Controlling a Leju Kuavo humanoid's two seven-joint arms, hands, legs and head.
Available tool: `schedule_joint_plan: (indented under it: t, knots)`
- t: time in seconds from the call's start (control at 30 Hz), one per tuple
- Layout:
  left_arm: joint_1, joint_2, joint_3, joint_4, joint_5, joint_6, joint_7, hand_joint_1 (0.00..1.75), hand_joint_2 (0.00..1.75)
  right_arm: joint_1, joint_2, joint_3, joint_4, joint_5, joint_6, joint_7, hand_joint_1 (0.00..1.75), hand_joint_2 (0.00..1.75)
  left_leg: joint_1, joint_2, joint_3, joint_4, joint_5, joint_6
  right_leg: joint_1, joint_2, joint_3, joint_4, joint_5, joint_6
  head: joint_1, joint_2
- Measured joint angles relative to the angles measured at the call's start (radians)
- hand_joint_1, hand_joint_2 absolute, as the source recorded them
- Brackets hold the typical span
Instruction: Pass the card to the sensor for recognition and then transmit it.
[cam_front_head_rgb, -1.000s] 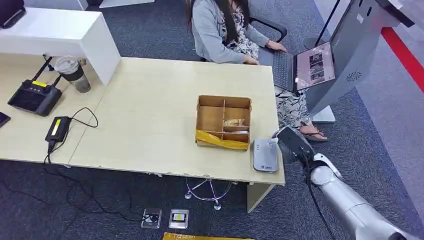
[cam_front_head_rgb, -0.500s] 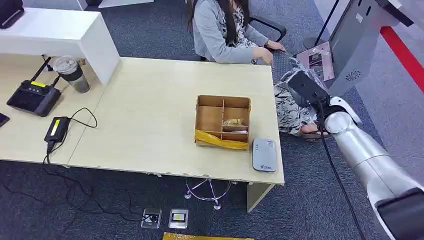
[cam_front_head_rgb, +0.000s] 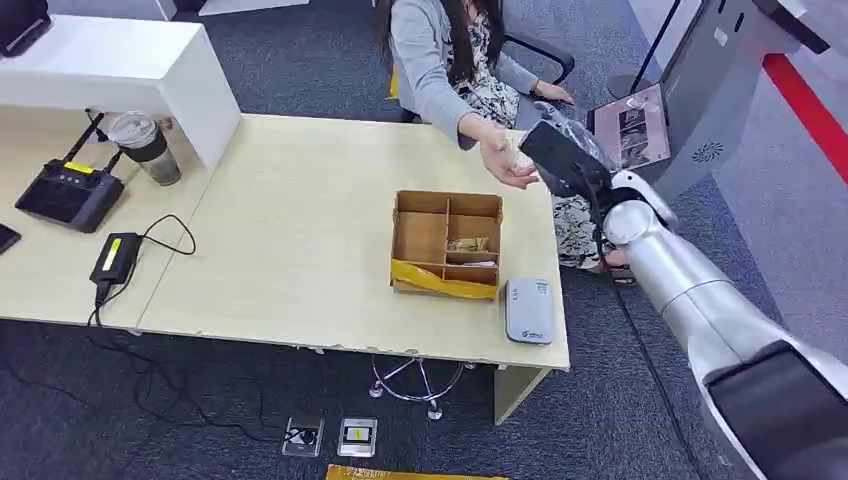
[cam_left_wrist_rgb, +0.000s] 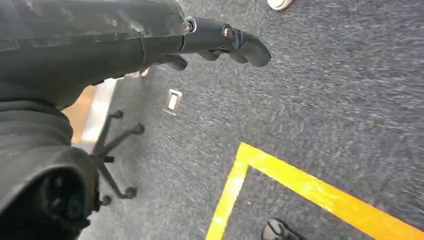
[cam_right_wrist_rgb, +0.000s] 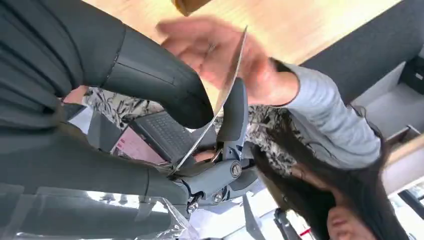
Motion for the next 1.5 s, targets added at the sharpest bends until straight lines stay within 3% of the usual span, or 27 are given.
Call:
schedule_joint_plan:
  t: [0.67,0.7,0.73,0.77,0.8,1.13,1.5]
  knots:
    - [0.001,0.008,-0.012,0.0,-0.045,-0.04,0.046,0.0,0.0,0.016,0.027,0.029,0.053,-0.005,-0.023,0.027,1.75,1.75,0.0,0.0,0.0,0.0,0.0,0.0,0.0,0.0,-0.001,0.0,0.0,0.0,0.0,0.0]
    - [0.001,0.008,-0.016,0.0,-0.045,-0.041,0.048,0.0,0.0,0.017,0.027,0.029,0.056,-0.004,-0.023,0.026,1.55,1.75,0.0,0.0,0.0,0.0,0.0,0.0,0.0,0.0,0.0,0.0,0.0,0.0,0.0,0.0]
    - [0.001,0.008,-0.017,0.0,-0.046,-0.041,0.049,0.0,0.0,0.019,0.027,0.029,0.057,-0.003,-0.023,0.026,0.0,1.75,0.0,0.0,0.0,0.0,0.0,0.0,0.0,0.0,0.0,0.0,0.0,0.0,0.0,0.0]
    - [0.001,0.009,-0.017,0.0,-0.046,-0.041,0.051,0.0,0.0,0.02,0.027,0.029,0.057,-0.003,-0.023,0.026,0.0,1.75,0.0,0.0,0.0,0.0,0.0,0.0,0.0,0.0,0.0,0.0,0.0,0.0,0.0,0.0]
    - [0.001,0.01,-0.017,0.0,-0.046,-0.041,0.053,0.0,0.0,0.021,0.027,0.029,0.057,-0.003,-0.023,0.026,0.0,0.0,0.0,0.0,0.0,0.0,0.0,0.0,0.0,0.0,-0.001,0.0,0.0,0.0,0.0,0.0]
    - [0.0,0.013,-0.018,0.0,-0.046,-0.039,0.055,0.0,0.0,0.04,0.037,0.039,0.057,0.03,0.005,-0.007,0.0,0.0,0.0,0.0,0.0,0.0,0.0,0.0,0.0,0.001,0.0,0.0,0.0,0.0,0.0,0.0]
    - [0.001,0.013,-0.026,0.0,-0.05,-0.04,0.044,0.0,0.0,0.044,0.047,0.043,0.057,0.026,-0.014,-0.032,0.0,0.0,0.0,0.0,0.0,0.0,0.0,0.0,0.0,0.001,0.0,0.0,0.0,0.0,0.0,0.0]
